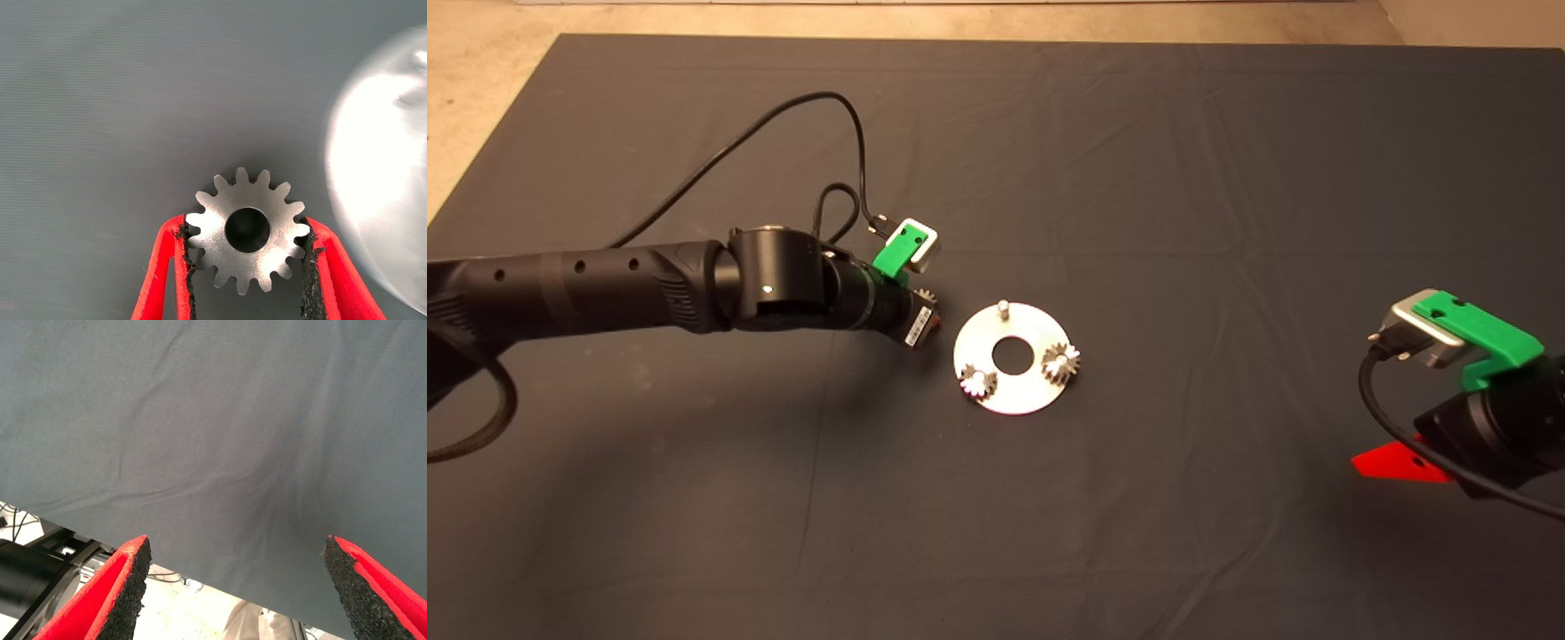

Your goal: Install three planetary gears onto the carrier pins

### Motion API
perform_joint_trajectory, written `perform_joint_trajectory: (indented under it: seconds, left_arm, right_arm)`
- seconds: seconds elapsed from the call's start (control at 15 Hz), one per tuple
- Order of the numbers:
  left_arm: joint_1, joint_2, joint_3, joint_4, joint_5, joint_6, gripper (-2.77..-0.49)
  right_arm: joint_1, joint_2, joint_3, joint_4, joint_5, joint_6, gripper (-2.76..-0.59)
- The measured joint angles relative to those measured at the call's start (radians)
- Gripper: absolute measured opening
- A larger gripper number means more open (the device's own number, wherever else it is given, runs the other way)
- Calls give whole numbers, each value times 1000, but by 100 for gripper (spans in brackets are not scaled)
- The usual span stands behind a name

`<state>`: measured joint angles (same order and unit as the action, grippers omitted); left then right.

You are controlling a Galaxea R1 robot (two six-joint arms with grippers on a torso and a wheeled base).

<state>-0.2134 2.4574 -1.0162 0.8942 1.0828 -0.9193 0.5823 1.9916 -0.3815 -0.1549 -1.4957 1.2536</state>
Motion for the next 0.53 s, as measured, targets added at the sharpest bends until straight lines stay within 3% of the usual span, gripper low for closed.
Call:
perform_joint_trajectory:
  seconds: [0.07, 0.13, 0.27, 0.33, 0.53]
  left_arm:
    - [0, 2, 25, 0, 15, 3, -261]
    - [-1, 8, 44, 1, 48, 14, -262]
    - [-1, 18, 71, 0, 134, 49, -262]
    - [-1, 20, 80, 0, 158, 69, -262]
    - [-4, 16, 89, 0, 167, 83, -262]
  right_arm:
    - [3, 0, 0, 0, 0, 0, -144]
    - [6, -2, 0, 1, 0, 0, -144]
    - [6, -5, 0, 2, 0, 0, -144]
    - [6, -5, 0, 2, 0, 0, -144]
    - [6, -5, 0, 3, 0, 0, -144]
